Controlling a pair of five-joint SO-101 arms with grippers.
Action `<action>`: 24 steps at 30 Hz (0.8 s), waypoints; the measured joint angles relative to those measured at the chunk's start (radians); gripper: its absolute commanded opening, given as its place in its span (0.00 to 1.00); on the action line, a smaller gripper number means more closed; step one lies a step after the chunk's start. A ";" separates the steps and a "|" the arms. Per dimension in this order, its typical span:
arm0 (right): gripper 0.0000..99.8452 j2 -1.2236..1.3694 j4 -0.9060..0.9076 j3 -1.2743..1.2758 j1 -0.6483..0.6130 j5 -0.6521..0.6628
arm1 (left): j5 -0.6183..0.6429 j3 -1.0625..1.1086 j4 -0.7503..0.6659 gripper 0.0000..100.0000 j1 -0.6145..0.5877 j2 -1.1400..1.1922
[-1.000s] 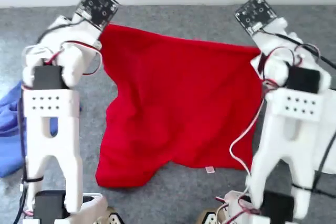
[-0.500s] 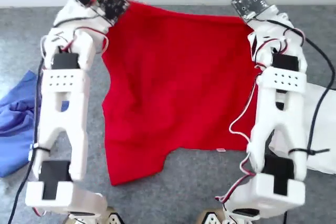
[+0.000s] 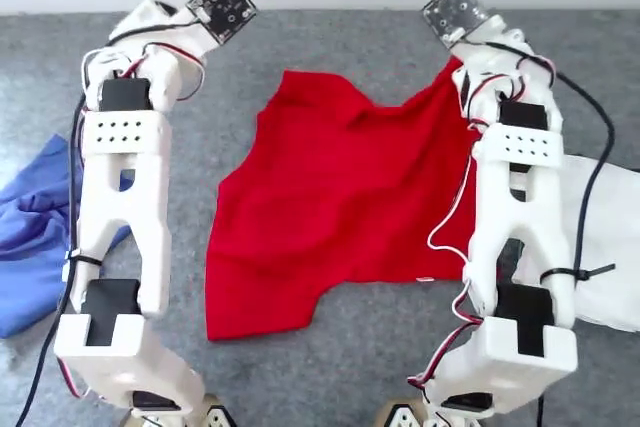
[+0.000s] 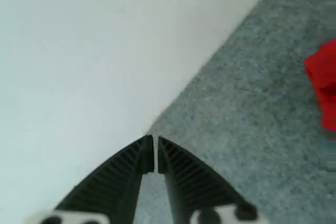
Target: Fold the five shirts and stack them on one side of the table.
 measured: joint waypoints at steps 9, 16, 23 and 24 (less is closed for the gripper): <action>0.01 0.003 0.189 0.087 0.003 0.000 | 0.288 -0.014 0.026 0.02 0.101 0.095; 0.01 0.003 0.387 0.089 0.002 0.000 | 0.413 -0.018 0.066 0.02 0.164 0.196; 0.01 0.003 0.542 0.089 0.002 0.000 | 0.546 -0.058 0.081 0.11 0.181 0.275; 0.01 0.003 0.557 0.089 0.002 0.000 | 0.589 -0.081 0.083 0.12 0.181 0.293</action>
